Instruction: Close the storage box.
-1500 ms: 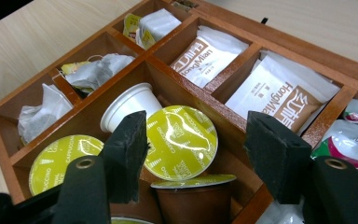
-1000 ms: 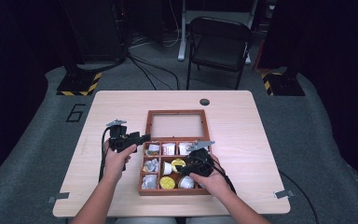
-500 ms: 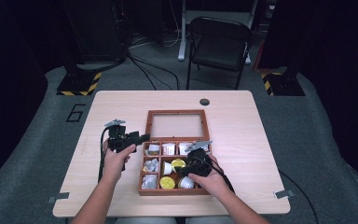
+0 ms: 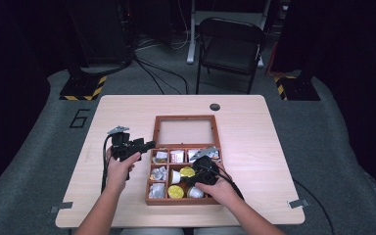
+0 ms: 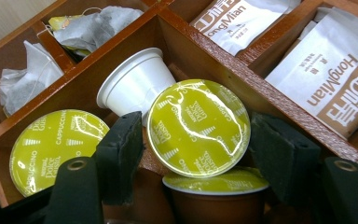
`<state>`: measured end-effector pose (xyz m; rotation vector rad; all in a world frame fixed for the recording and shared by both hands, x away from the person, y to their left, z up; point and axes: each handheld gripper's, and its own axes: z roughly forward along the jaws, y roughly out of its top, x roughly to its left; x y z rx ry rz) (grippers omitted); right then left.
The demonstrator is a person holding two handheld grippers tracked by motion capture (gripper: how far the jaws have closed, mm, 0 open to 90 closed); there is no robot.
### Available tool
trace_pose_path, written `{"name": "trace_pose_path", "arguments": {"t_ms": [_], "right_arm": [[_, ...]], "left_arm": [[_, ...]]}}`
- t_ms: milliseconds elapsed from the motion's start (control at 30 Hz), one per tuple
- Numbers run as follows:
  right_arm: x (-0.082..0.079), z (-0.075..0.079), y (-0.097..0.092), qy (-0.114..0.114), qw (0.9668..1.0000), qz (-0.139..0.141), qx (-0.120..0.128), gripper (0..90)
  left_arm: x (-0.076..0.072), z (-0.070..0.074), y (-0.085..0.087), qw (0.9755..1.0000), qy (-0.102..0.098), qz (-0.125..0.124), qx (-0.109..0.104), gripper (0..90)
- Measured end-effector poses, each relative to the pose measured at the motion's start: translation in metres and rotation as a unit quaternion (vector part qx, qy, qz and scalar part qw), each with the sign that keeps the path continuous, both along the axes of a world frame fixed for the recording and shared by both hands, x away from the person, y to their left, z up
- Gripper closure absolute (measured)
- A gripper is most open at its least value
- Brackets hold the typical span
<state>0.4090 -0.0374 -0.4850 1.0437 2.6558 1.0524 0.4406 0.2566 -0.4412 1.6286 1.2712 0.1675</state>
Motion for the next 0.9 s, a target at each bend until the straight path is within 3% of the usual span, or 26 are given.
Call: {"name": "trace_pose_path", "arguments": {"t_ms": [100, 367, 467, 600, 900], "right_arm": [[0.0, 0.0, 0.003, 0.011, 0.9999, 0.0, -0.003, 35.0], [0.003, -0.002, 0.008, 0.014, 0.9998, 0.012, -0.012, 35.5], [0.003, -0.004, 0.011, 0.008, 0.9995, 0.019, -0.025, 36.3], [0.003, -0.003, 0.01, 0.009, 0.9994, 0.021, -0.024, 37.2], [-0.001, 0.003, 0.01, -0.014, 0.9993, 0.026, -0.023, 37.5]], "left_arm": [[-0.001, 0.0, 0.001, 1.0, -0.001, 0.003, -0.002, 33.2], [-0.003, 0.001, 0.005, 1.0, -0.003, 0.006, 0.001, 33.3], [-0.003, 0.001, 0.006, 1.0, -0.003, 0.008, 0.0, 33.3], [-0.003, 0.001, 0.007, 1.0, -0.002, 0.008, 0.0, 33.3], [-0.002, 0.001, 0.008, 1.0, -0.005, 0.007, 0.002, 33.3]]}}
